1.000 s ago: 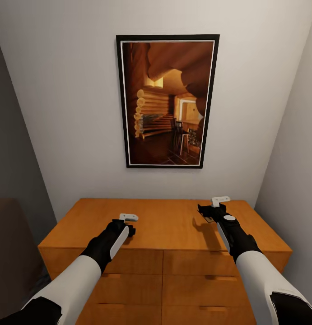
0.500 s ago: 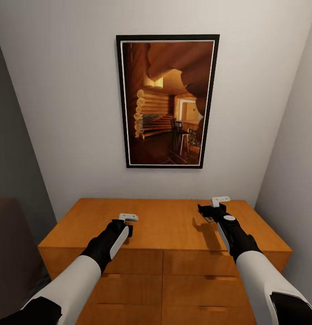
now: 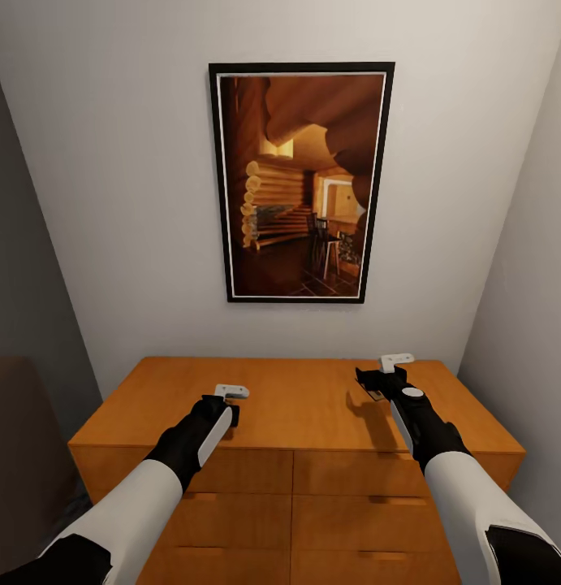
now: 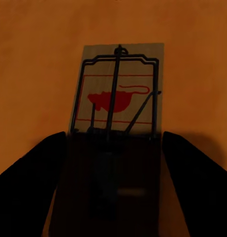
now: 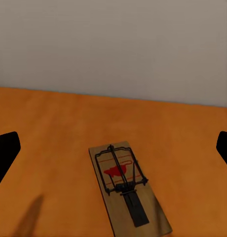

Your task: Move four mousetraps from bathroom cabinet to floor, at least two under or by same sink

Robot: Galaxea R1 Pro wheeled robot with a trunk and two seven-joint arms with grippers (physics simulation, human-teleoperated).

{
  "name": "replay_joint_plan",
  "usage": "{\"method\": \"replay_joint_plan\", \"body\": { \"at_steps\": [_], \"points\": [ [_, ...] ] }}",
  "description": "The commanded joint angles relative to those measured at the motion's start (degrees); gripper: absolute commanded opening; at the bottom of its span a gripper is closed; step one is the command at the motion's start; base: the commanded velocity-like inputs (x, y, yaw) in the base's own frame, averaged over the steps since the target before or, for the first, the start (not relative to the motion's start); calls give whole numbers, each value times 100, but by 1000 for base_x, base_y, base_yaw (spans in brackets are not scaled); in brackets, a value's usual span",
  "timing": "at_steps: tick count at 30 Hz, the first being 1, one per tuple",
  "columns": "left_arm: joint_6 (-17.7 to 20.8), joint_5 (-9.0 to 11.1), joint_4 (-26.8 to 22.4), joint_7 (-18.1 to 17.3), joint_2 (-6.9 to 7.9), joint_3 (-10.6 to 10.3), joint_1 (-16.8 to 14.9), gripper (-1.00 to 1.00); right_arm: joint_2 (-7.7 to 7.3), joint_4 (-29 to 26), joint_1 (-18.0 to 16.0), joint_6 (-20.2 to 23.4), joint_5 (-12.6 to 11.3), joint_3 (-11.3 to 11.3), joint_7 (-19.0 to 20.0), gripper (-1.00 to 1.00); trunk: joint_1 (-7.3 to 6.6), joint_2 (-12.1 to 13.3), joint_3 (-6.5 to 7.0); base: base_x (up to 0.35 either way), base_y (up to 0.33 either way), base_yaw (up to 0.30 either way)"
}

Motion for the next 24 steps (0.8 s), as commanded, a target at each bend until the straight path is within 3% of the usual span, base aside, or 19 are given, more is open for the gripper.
{"method": "replay_joint_plan", "body": {
  "at_steps": [1,19,24],
  "points": [
    [27,72,91,54,5,-17,-3,-100,5,-12,-2,28,60,-33,49,100,1,-4,-9,0,0,0],
    [31,88,94,48,-14,-8,-3,-100,5,-12,-1,28,60,-31,49,100,1,-4,-9,0,0,0],
    [39,89,95,39,-6,-16,-3,-100,5,-12,-4,28,60,-33,51,100,-109,196,81,0,0,0]
  ]
}}
